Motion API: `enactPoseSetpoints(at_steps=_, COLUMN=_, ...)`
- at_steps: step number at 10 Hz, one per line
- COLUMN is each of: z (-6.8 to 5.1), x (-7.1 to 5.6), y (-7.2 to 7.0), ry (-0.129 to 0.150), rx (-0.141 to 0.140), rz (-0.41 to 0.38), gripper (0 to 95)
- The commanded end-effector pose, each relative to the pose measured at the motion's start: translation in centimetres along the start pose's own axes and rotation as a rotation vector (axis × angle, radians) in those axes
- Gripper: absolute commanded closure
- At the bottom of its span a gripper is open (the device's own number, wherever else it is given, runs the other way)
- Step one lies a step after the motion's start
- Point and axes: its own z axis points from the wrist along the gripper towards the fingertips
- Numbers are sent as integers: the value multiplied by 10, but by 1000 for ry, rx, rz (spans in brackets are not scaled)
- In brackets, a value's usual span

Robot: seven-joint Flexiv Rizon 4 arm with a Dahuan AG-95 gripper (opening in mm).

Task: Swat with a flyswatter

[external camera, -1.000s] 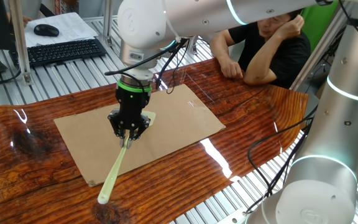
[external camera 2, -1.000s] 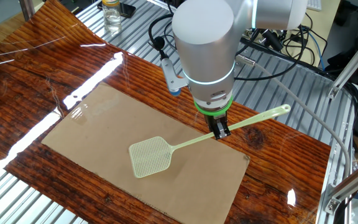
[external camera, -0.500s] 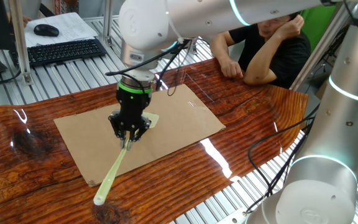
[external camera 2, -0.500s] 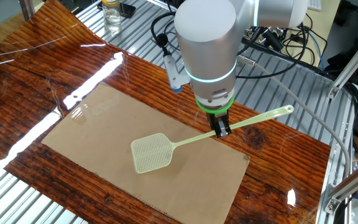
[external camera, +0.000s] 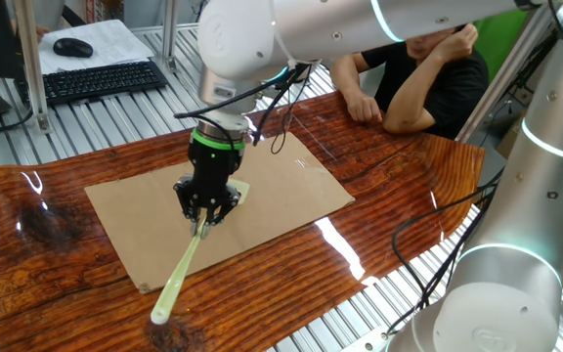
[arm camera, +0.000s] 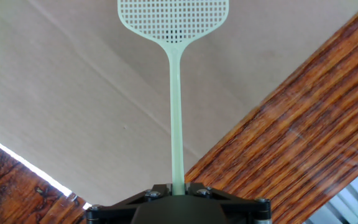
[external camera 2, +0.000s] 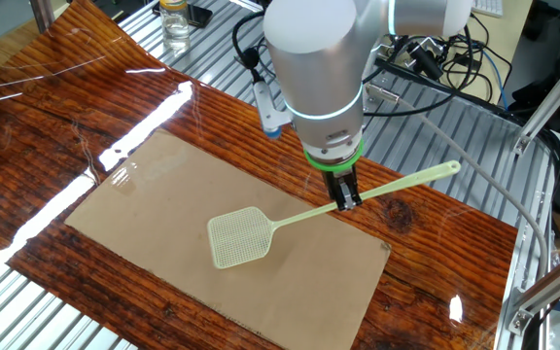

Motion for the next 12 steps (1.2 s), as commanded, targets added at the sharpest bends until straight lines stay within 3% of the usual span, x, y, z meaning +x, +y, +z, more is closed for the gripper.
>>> enactPoseSetpoints(at_steps=1, z=-1, x=-11, y=3, ry=-15, rx=9, rz=-2, gripper=950)
enactPoseSetpoints(at_steps=2, z=-1, x=-18, y=3, ry=-21, rx=12, rz=-8, gripper=950)
enactPoseSetpoints(at_steps=8, z=-1, x=-18, y=3, ry=-35, rx=2, rz=17, gripper=950)
enactPoseSetpoints(at_steps=10, z=-1, x=-18, y=3, ry=-51, rx=13, rz=17, gripper=950)
enactPoseSetpoints(at_steps=12, z=-1, x=-18, y=3, ry=-59, rx=7, rz=55, gripper=950)
